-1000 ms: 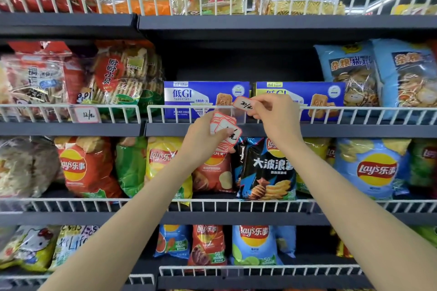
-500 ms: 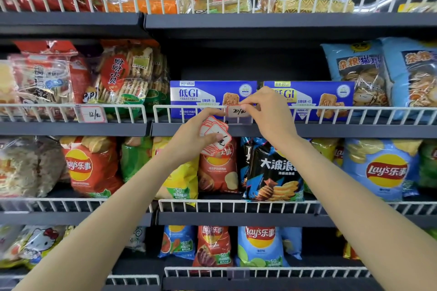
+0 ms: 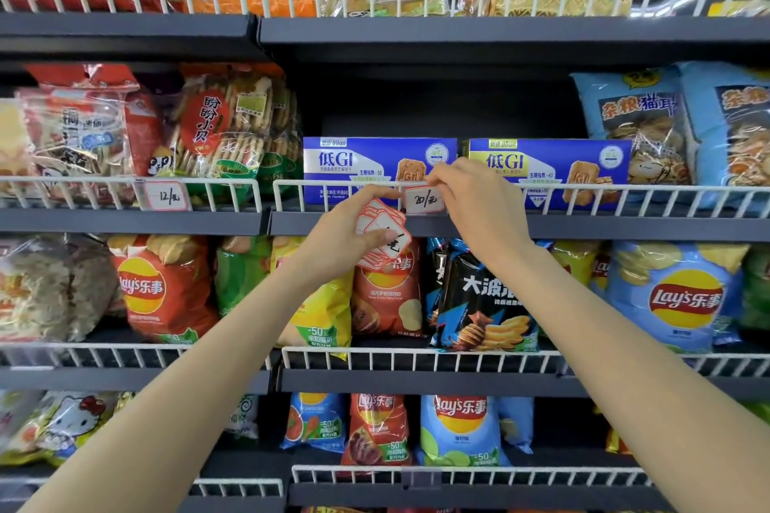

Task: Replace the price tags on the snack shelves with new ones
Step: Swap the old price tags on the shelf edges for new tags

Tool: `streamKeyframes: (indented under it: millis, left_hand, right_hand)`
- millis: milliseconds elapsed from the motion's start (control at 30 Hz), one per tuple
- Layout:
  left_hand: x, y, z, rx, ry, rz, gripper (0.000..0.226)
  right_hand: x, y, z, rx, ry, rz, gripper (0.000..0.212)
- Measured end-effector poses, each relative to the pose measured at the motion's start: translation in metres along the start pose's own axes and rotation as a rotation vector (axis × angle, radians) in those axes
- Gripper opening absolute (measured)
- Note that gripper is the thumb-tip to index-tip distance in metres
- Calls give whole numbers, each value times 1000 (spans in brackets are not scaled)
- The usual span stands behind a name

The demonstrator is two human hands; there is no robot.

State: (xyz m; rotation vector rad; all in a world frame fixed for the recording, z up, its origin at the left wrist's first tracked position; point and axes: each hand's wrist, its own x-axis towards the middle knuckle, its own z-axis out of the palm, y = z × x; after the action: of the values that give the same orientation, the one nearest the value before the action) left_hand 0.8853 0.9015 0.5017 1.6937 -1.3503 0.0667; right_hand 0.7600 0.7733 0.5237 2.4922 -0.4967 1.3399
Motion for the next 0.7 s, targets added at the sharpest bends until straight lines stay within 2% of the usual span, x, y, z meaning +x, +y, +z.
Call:
streamKeyframes:
  millis: [400, 700]
  left_hand:
    - [-1, 3, -1, -8, 1, -4, 42]
    - [0, 7, 1, 41, 18, -3, 49]
  right_hand:
    - [-4, 2, 4, 53, 23, 58, 24]
    - [-2, 1, 2, -15, -9, -13, 25]
